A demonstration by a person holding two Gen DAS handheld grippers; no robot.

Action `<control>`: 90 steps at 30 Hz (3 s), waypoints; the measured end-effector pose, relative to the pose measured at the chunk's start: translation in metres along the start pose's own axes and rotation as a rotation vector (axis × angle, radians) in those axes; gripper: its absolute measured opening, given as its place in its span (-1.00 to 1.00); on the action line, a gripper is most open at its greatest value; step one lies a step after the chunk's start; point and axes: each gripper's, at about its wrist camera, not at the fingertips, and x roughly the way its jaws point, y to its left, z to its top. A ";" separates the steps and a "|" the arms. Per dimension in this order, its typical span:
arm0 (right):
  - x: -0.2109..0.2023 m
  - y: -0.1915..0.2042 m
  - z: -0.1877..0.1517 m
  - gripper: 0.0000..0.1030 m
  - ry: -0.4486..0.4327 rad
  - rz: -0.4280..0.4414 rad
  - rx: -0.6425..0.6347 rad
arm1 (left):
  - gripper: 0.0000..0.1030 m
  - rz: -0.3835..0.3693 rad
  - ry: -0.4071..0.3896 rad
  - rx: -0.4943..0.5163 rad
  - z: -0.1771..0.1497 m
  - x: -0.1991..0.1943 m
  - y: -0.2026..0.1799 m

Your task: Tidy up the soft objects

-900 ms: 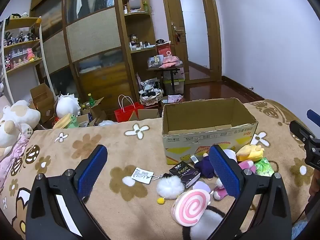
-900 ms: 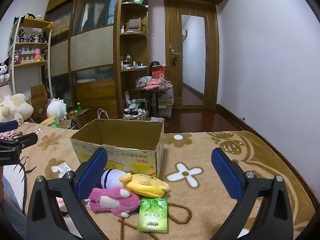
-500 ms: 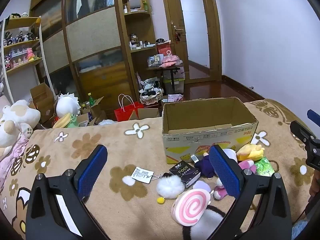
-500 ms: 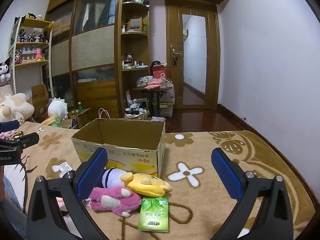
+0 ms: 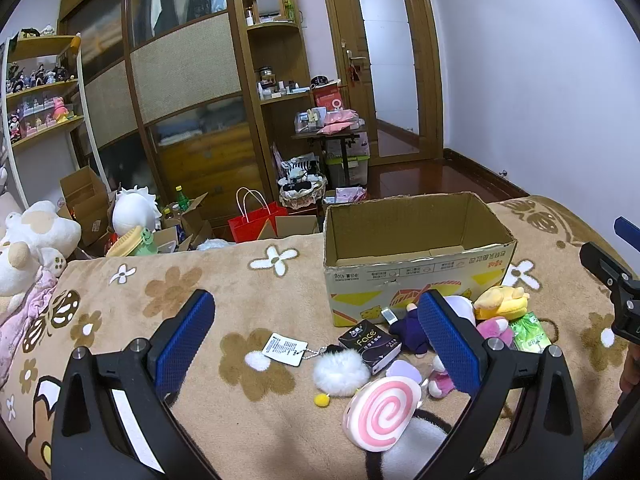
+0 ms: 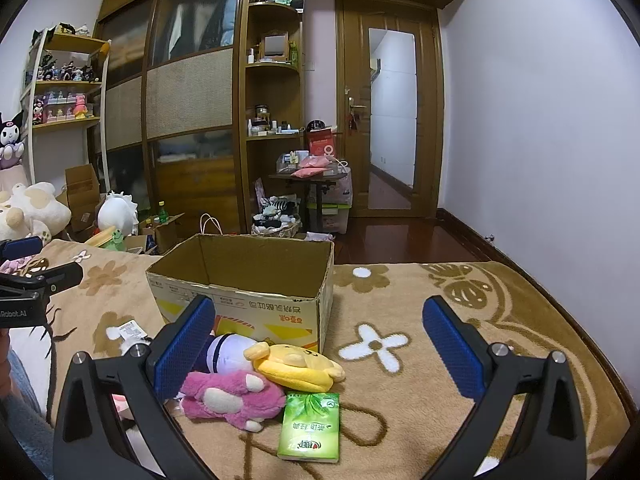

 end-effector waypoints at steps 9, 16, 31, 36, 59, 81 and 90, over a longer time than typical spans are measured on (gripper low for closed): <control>0.000 0.000 0.000 1.00 0.001 -0.001 -0.001 | 0.96 0.000 0.001 0.001 0.000 0.000 0.000; 0.000 0.000 0.000 1.00 0.001 0.001 0.000 | 0.96 0.000 0.001 0.002 0.000 0.000 0.000; -0.004 0.003 0.001 1.00 -0.003 -0.001 -0.001 | 0.96 0.001 0.003 0.004 0.000 0.000 -0.001; -0.004 0.003 0.002 1.00 -0.003 0.005 -0.002 | 0.96 0.002 0.003 0.004 0.000 0.000 -0.001; -0.004 0.003 0.002 1.00 -0.002 0.004 -0.001 | 0.96 0.003 0.005 0.007 0.001 0.001 -0.001; -0.005 0.005 0.002 1.00 -0.003 0.014 0.004 | 0.96 0.003 0.027 0.018 -0.005 -0.001 -0.002; -0.002 0.004 0.002 1.00 0.018 0.033 0.014 | 0.96 -0.013 0.095 0.040 -0.013 0.003 0.001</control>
